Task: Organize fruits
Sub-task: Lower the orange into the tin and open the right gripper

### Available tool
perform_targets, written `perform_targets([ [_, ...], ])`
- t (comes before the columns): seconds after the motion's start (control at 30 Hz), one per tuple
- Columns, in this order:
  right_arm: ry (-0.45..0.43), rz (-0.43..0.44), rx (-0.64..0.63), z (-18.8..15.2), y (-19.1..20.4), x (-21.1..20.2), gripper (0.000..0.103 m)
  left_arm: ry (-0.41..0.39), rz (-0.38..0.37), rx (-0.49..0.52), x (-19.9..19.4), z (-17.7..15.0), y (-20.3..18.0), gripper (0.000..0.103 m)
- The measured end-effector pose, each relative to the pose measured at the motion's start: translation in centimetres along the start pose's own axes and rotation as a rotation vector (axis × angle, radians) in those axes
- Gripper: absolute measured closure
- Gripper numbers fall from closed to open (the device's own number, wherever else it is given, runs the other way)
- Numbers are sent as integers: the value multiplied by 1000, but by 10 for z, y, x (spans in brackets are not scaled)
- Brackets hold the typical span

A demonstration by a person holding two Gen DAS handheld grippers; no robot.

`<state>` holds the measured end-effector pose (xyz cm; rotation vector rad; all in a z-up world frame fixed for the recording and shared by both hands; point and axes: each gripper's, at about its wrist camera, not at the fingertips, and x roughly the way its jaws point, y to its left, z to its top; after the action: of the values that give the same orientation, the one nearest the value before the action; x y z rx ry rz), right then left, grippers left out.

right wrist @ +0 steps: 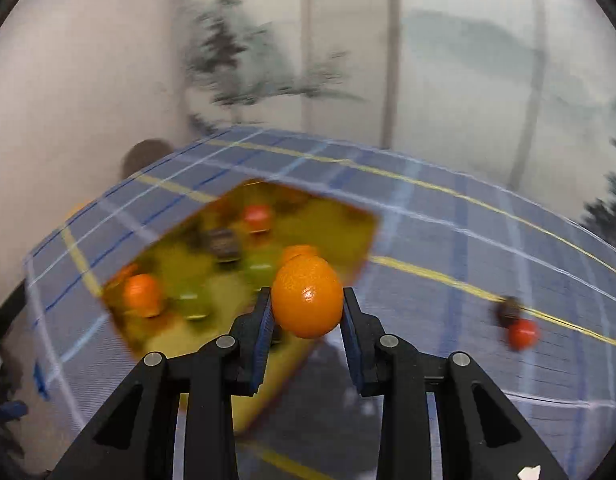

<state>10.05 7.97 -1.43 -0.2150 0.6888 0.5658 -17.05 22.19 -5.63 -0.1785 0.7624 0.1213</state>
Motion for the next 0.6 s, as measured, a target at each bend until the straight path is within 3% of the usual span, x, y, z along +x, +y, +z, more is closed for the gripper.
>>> perform_targets([
  [0.17, 27, 49, -37, -5, 37, 14, 74, 4, 4, -15, 1, -3, 6, 15],
  [0.6, 66, 62, -5, -17, 48, 35, 73, 9, 5, -21, 3, -5, 12, 15],
])
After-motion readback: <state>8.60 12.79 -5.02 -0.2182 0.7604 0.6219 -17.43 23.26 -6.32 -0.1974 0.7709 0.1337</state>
